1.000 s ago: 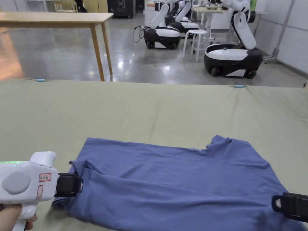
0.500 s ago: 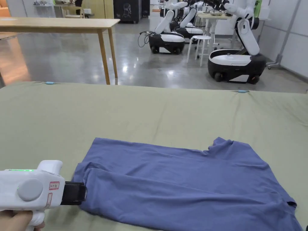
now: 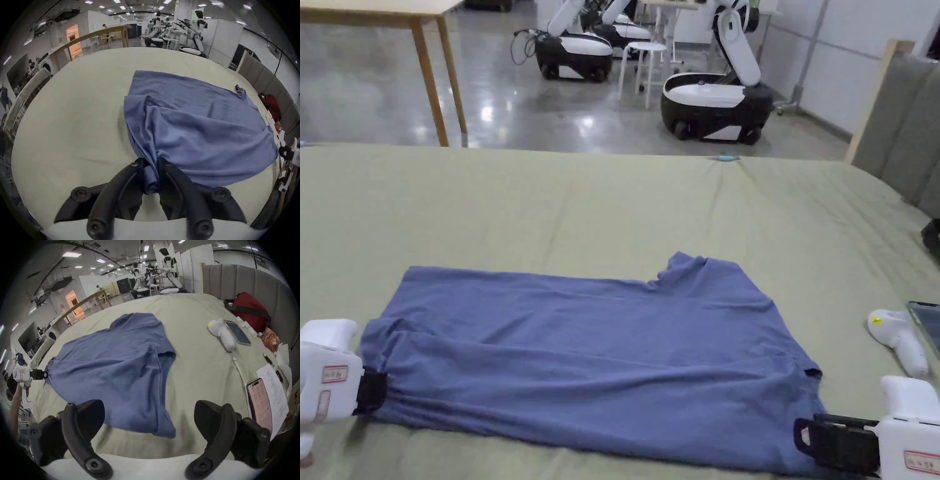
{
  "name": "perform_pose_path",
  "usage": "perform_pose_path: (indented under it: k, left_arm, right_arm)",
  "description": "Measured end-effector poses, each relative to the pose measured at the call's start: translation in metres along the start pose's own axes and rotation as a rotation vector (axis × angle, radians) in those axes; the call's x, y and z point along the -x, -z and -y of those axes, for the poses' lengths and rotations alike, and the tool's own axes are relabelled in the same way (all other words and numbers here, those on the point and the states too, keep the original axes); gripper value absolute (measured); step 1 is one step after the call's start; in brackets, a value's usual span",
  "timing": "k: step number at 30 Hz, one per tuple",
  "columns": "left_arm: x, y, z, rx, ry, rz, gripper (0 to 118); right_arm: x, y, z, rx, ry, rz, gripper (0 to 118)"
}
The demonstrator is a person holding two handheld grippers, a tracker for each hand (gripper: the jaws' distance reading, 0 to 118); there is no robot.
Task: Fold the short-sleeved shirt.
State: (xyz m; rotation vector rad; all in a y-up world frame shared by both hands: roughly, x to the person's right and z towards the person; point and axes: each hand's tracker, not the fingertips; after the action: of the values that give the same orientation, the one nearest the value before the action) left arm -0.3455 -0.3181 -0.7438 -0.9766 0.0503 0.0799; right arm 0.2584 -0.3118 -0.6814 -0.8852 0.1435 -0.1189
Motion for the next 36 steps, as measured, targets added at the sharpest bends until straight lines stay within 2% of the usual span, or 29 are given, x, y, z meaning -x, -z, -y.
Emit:
perform_pose_path:
  k: [1,2,3,4,5,9,14,20,25,32,36]
  left_arm:
    - [0.000,0.001,0.000,0.004,-0.002,0.002,15]
    - [0.000,0.001,0.000,0.003,-0.004,0.004,15]
    - [0.000,0.001,0.000,0.006,-0.006,0.005,15]
    - [0.001,0.000,0.000,0.004,-0.013,0.006,15]
    - [0.002,-0.001,0.000,-0.005,-0.014,0.003,15]
    - [-0.002,-0.011,0.005,-0.004,0.003,-0.012,14]
    - [-0.003,-0.043,0.022,-0.016,-0.010,-0.009,13]
    - [-0.001,-0.086,0.068,-0.027,-0.031,0.001,13]
    - [0.001,-0.117,0.105,-0.016,-0.011,-0.003,13]
    - [0.017,-0.122,0.130,0.009,-0.034,0.004,13]
    - [0.019,-0.120,0.129,0.009,-0.050,0.013,13]
  right_arm:
    - [0.002,0.004,0.002,0.017,-0.008,0.005,111]
    - [0.005,0.006,0.005,0.027,-0.018,0.012,100]
    - [0.007,0.007,0.008,0.040,-0.031,0.022,75]
    - [-0.005,0.018,0.000,0.054,-0.043,0.030,27]
    - [-0.007,0.021,0.001,0.072,-0.035,0.038,10]
    - [-0.011,0.009,-0.001,0.033,-0.025,0.006,6]
    - [-0.005,-0.011,-0.006,0.038,-0.087,0.017,5]
    - [-0.015,-0.033,0.007,0.033,-0.058,-0.013,5]
    - [-0.016,-0.058,0.024,0.036,-0.077,-0.019,5]
    - [-0.010,-0.086,0.056,0.052,-0.080,-0.056,5]
    - [-0.008,-0.081,0.059,0.063,-0.080,-0.048,5]
